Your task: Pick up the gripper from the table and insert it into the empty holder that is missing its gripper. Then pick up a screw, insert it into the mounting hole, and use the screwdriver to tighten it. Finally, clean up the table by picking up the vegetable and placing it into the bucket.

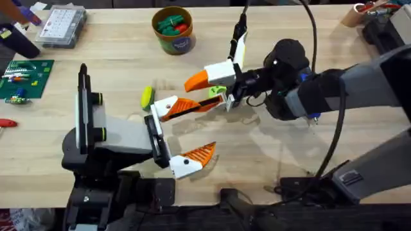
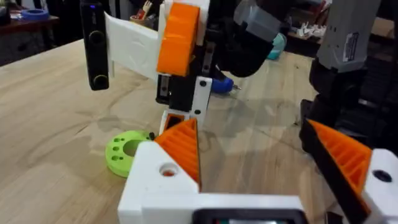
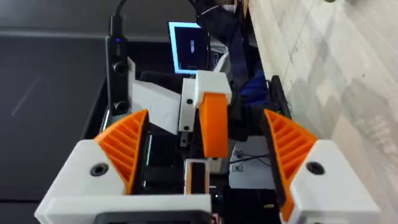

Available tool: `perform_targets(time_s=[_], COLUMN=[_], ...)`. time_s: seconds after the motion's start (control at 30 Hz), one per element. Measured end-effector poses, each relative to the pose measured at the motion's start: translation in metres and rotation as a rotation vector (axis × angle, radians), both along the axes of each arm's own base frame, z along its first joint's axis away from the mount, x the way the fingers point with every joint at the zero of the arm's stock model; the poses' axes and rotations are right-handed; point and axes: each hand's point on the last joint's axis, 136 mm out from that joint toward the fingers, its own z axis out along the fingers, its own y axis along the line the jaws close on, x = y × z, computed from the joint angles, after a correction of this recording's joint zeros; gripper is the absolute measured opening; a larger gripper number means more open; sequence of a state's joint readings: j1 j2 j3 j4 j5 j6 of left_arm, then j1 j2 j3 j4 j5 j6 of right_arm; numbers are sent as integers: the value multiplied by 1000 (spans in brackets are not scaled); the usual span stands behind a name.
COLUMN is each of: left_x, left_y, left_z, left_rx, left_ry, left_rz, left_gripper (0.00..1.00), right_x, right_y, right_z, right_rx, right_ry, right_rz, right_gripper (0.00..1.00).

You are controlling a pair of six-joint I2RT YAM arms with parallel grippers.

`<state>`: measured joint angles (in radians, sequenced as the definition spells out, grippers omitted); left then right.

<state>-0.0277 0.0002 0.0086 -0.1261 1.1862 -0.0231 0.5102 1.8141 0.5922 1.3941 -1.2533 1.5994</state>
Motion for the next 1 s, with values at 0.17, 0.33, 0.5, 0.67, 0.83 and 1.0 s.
perform_targets(time_s=[0.17, 0.33, 0.5, 0.67, 0.83, 1.0], left_x=[0, 0, 0, 0, 0, 0], left_y=[0, 0, 0, 0, 0, 0], left_z=[0, 0, 0, 0, 0, 0], left_rx=[0, 0, 0, 0, 0, 0], left_ry=[0, 0, 0, 0, 0, 0], left_rz=[0, 0, 0, 0, 0, 0], left_gripper=[986, 986, 986, 986, 986, 986], right_x=[0, 0, 0, 0, 6, 24], right_y=[0, 0, 0, 0, -4, -19], right_z=[0, 0, 0, 0, 0, 0], right_rx=[0, 0, 0, 0, 2, 8], right_ry=[0, 0, 0, 0, -9, -45], right_rz=[0, 0, 0, 0, -19, -81], right_gripper=[996, 996, 996, 996, 996, 996])
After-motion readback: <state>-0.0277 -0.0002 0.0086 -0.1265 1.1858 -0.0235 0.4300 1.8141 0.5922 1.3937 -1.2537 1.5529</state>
